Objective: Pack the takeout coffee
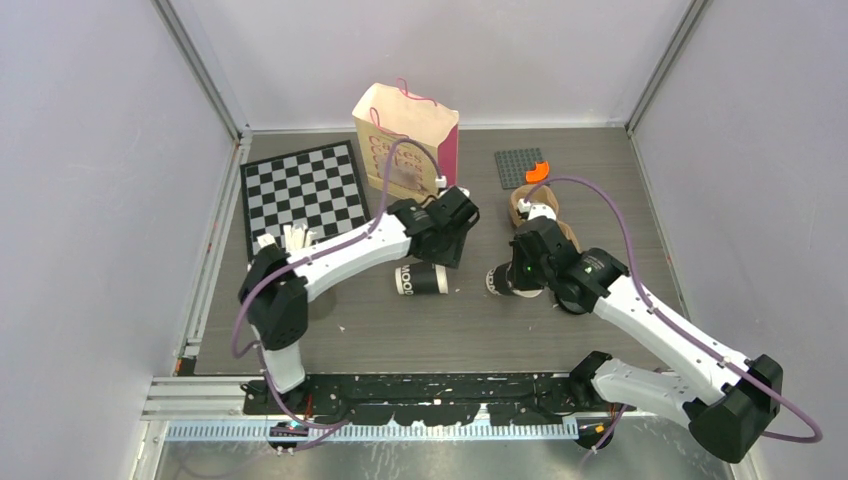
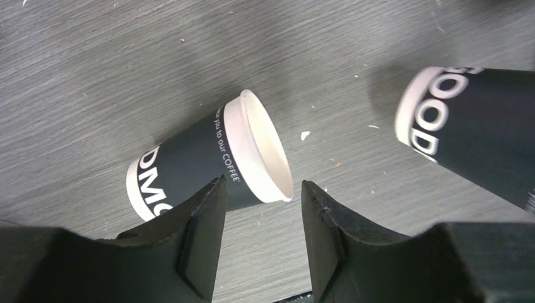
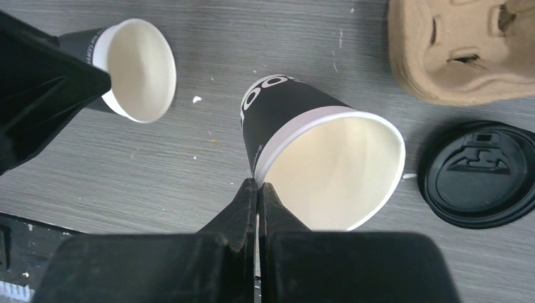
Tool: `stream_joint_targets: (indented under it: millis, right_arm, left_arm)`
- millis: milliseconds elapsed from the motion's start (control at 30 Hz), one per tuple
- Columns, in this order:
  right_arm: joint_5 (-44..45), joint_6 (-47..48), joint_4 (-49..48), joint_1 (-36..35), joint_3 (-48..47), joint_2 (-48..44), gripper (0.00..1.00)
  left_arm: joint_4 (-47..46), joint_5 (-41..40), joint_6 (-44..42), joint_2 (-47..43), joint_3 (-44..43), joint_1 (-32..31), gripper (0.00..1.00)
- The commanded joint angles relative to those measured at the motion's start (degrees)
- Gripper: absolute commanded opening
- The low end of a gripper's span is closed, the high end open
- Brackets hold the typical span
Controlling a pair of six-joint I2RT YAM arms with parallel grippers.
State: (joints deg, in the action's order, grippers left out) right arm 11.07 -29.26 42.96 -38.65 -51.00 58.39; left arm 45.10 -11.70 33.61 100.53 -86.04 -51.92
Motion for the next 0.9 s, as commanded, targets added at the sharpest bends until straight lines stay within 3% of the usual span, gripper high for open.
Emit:
stream_joint_targets:
  millis: [0, 333, 400, 467, 667, 867]
  right_arm:
    - [3.1, 1.8, 3.4, -0.4, -2.7, -2.9, 0.0]
    - [1.4, 2.7, 2.6, -0.3, -1.4, -5.5, 0.0]
    - [1.2, 2.9, 2.2, -0.4, -1.3, -5.5, 0.0]
    - [1.7, 2.8, 2.1, -0.3, -1.3, -5.4, 0.0]
    - [2.6, 2.8, 1.8, -0.3, -3.4, -4.3, 0.0]
    - [5.1, 4.3, 0.5, -0.2, -7.2, -2.3, 0.0]
  left_arm:
    - [7.6, -7.2, 0.4, 5.1, -6.7, -1.3, 0.49]
    - [15.2, -16.1, 0.9, 14.3, -13.4, -3.3, 0.44]
    - [15.6, -16.3, 0.8, 14.6, -13.8, -3.4, 0.36]
    - [15.8, -16.1, 0.7, 14.3, -13.8, -3.5, 0.2]
    - [15.7, -13.1, 0.0, 7.9, -12.9, -3.1, 0.0]
    - [9.6, -3.3, -0.7, -3.8, -4.5, 0.3, 0.0]
